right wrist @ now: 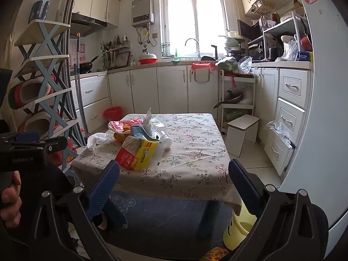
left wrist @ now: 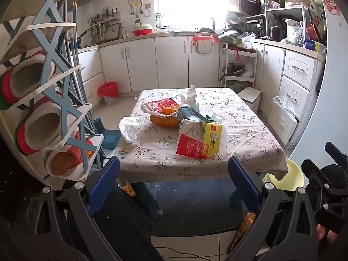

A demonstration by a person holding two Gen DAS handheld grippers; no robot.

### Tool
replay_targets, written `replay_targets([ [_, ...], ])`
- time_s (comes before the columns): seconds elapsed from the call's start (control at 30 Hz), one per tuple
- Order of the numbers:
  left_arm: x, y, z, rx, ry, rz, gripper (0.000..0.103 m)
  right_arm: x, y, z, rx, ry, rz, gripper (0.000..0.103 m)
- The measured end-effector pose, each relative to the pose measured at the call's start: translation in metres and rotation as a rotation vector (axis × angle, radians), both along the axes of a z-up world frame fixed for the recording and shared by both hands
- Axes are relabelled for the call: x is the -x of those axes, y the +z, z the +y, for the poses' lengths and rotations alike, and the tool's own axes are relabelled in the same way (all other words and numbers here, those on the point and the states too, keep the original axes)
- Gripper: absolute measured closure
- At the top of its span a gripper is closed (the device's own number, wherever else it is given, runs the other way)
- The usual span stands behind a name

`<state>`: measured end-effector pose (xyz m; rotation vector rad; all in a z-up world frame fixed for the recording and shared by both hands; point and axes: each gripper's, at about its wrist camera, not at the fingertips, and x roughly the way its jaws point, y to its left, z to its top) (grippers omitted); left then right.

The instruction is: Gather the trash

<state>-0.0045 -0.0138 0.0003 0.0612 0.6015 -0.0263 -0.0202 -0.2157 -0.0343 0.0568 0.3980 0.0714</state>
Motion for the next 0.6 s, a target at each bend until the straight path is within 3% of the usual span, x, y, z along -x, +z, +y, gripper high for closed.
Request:
replay_targets([
  [0.6, 0.0008, -0.0027, 0.0016, 0.007, 0.002, 0.017, 0.008, -0.002, -0.0019, 0.0051, 0.004, 0.015, 0.012, 0.007],
])
